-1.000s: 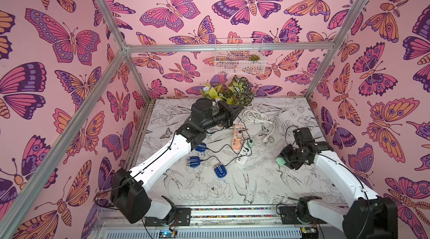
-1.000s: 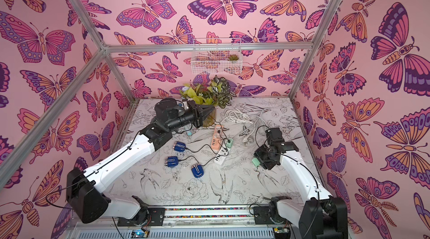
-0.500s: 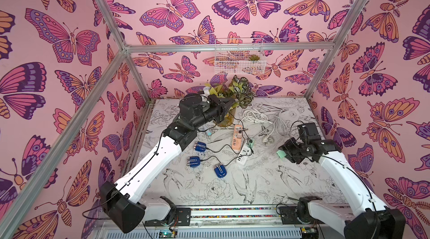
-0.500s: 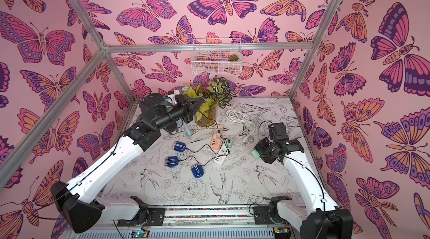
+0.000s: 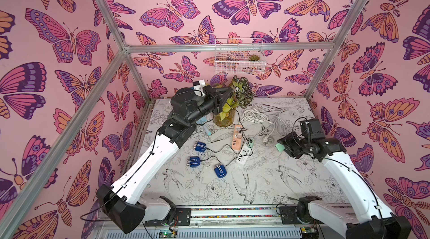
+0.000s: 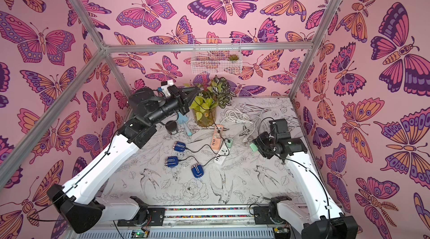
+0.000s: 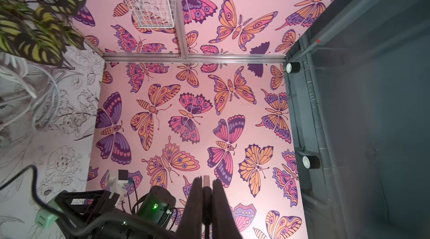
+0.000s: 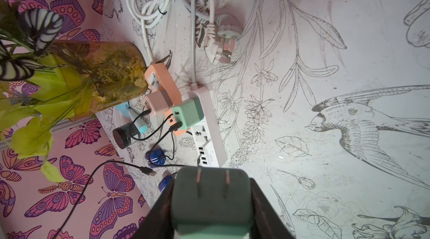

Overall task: Charge the electric shaver
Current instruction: Insert the charging cable into the plug.

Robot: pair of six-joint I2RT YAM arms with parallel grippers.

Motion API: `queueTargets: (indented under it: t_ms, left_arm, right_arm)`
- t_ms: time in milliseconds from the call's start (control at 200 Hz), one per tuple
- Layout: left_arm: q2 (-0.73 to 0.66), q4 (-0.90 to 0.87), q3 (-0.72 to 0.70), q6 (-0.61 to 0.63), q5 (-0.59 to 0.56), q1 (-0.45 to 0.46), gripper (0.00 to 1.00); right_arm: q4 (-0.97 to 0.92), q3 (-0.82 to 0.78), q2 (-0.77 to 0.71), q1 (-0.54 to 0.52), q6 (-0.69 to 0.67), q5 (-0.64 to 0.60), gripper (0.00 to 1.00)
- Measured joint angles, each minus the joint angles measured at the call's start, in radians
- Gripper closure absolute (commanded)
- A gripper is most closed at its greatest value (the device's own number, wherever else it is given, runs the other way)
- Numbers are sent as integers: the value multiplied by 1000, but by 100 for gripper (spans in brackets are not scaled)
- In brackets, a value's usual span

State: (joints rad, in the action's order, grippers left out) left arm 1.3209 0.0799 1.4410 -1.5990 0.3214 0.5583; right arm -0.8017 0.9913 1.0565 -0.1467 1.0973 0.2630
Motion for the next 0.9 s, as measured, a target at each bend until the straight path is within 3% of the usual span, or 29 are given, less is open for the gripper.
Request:
queueTargets:
  t_ms: [165,376,641,901]
  left_arm:
    - [5,-19,85,2,1,-31,100]
    - [-29,-257,123,97,-29,-43,100]
    - [-195,-453,-166,151,-148,-40,100]
    - [-230,-322,-422,114,-244,-13,100]
  right_arm:
    - [39,29,0,-21,16,0,100]
    - [257,6,-2,-103,165,29,100]
    - [714,-31,113,-330,459,10,100]
    - [956,-32,261,-488,661,-53,100]
